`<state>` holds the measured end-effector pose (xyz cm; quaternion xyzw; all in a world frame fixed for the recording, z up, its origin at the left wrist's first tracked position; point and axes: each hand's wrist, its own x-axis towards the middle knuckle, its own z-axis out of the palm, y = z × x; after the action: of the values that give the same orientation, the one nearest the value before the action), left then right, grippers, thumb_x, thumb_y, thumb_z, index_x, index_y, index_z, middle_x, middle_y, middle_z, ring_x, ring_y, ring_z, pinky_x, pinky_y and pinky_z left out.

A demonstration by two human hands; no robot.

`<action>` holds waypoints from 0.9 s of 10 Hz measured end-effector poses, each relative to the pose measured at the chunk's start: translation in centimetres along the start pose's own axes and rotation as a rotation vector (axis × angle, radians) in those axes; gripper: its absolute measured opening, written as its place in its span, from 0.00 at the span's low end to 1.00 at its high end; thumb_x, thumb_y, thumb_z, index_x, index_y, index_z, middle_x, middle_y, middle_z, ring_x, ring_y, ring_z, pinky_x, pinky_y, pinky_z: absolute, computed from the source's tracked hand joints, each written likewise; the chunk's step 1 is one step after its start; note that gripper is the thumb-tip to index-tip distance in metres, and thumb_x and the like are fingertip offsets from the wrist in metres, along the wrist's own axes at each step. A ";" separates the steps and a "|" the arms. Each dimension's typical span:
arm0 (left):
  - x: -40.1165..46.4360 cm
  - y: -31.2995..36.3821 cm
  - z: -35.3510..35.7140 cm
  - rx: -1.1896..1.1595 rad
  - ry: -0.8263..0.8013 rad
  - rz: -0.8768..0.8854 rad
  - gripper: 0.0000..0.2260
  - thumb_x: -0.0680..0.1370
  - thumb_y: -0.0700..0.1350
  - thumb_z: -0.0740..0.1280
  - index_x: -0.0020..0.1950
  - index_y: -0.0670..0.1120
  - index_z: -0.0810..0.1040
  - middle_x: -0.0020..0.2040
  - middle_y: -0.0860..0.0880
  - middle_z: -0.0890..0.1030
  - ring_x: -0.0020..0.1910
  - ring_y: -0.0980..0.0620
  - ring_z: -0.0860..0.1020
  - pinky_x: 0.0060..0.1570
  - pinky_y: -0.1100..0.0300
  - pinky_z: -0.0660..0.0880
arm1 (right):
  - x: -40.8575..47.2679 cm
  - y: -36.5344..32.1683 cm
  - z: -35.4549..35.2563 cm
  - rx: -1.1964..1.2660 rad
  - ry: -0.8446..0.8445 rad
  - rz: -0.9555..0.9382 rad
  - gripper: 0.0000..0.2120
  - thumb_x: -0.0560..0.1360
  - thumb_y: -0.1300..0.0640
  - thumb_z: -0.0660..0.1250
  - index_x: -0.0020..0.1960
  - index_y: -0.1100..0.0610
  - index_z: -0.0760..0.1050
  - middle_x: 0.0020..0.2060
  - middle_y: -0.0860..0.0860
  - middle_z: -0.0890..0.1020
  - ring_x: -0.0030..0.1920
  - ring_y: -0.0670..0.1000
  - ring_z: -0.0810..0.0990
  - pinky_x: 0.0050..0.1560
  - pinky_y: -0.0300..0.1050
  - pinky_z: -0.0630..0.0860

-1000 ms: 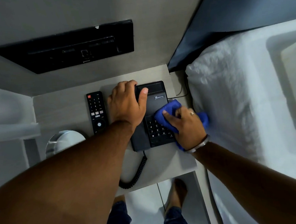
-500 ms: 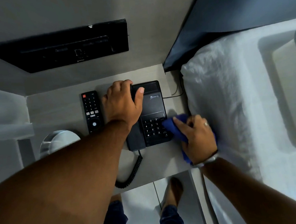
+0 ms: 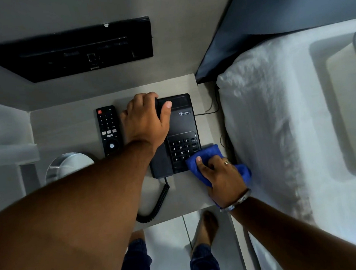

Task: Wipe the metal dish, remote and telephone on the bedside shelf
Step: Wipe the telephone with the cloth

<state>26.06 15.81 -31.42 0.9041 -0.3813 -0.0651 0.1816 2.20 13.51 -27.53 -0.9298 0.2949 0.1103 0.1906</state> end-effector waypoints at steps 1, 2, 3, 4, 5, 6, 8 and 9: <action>0.0 0.0 0.0 -0.002 -0.004 -0.002 0.22 0.79 0.63 0.53 0.60 0.49 0.75 0.55 0.44 0.79 0.53 0.41 0.77 0.50 0.45 0.72 | 0.3 0.2 -0.7 -0.007 0.004 0.007 0.28 0.62 0.67 0.74 0.62 0.60 0.76 0.41 0.61 0.78 0.37 0.61 0.77 0.36 0.55 0.79; -0.1 0.0 0.0 0.000 0.001 -0.009 0.22 0.79 0.62 0.53 0.60 0.49 0.75 0.55 0.44 0.79 0.53 0.41 0.77 0.50 0.45 0.72 | 2.2 -1.4 -1.0 0.009 0.161 0.015 0.25 0.63 0.66 0.70 0.60 0.59 0.78 0.38 0.59 0.76 0.34 0.59 0.75 0.33 0.51 0.76; 0.0 0.0 0.0 -0.001 0.008 -0.007 0.21 0.79 0.62 0.54 0.59 0.49 0.75 0.55 0.44 0.79 0.53 0.40 0.77 0.50 0.45 0.72 | 3.9 -3.5 -0.7 0.023 0.181 -0.028 0.25 0.65 0.64 0.68 0.62 0.58 0.76 0.38 0.59 0.77 0.35 0.59 0.75 0.33 0.50 0.74; 0.0 0.0 -0.1 -0.012 0.016 -0.010 0.21 0.79 0.62 0.54 0.59 0.49 0.76 0.55 0.44 0.80 0.53 0.41 0.77 0.49 0.45 0.72 | 4.1 -3.7 -0.3 -0.045 0.132 -0.075 0.25 0.66 0.61 0.69 0.63 0.55 0.76 0.39 0.59 0.78 0.35 0.60 0.77 0.33 0.52 0.76; 0.0 0.1 -0.1 -0.023 0.004 -0.015 0.21 0.79 0.62 0.54 0.59 0.49 0.76 0.55 0.44 0.79 0.53 0.41 0.77 0.50 0.45 0.72 | 2.9 -1.1 -0.9 -0.104 0.073 0.025 0.23 0.67 0.60 0.67 0.62 0.52 0.77 0.41 0.60 0.78 0.37 0.62 0.77 0.34 0.54 0.76; 0.0 0.2 -0.2 -0.024 -0.005 -0.025 0.22 0.79 0.62 0.54 0.59 0.49 0.76 0.55 0.44 0.79 0.54 0.41 0.77 0.50 0.45 0.72 | 1.2 1.4 -0.8 -0.141 0.129 0.326 0.27 0.64 0.62 0.73 0.62 0.51 0.75 0.45 0.60 0.75 0.41 0.62 0.76 0.38 0.57 0.77; -0.1 0.1 -0.4 -0.031 -0.035 -0.026 0.23 0.79 0.62 0.53 0.61 0.48 0.76 0.57 0.44 0.79 0.55 0.40 0.76 0.52 0.45 0.71 | 1.4 -3.9 2.6 -0.013 0.210 -0.018 0.24 0.67 0.61 0.59 0.62 0.55 0.76 0.38 0.58 0.77 0.32 0.59 0.75 0.30 0.50 0.75; -0.1 0.2 -0.5 -0.031 -0.052 -0.020 0.24 0.79 0.62 0.52 0.62 0.48 0.76 0.58 0.43 0.78 0.57 0.40 0.76 0.53 0.45 0.71 | 1.1 -2.8 2.9 -0.074 0.182 -0.078 0.26 0.66 0.59 0.60 0.63 0.53 0.76 0.38 0.57 0.78 0.32 0.58 0.76 0.30 0.49 0.74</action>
<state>25.99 15.87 -30.89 0.9030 -0.3755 -0.0962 0.1852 4.44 16.25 -29.66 -0.9531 0.2705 0.0289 0.1327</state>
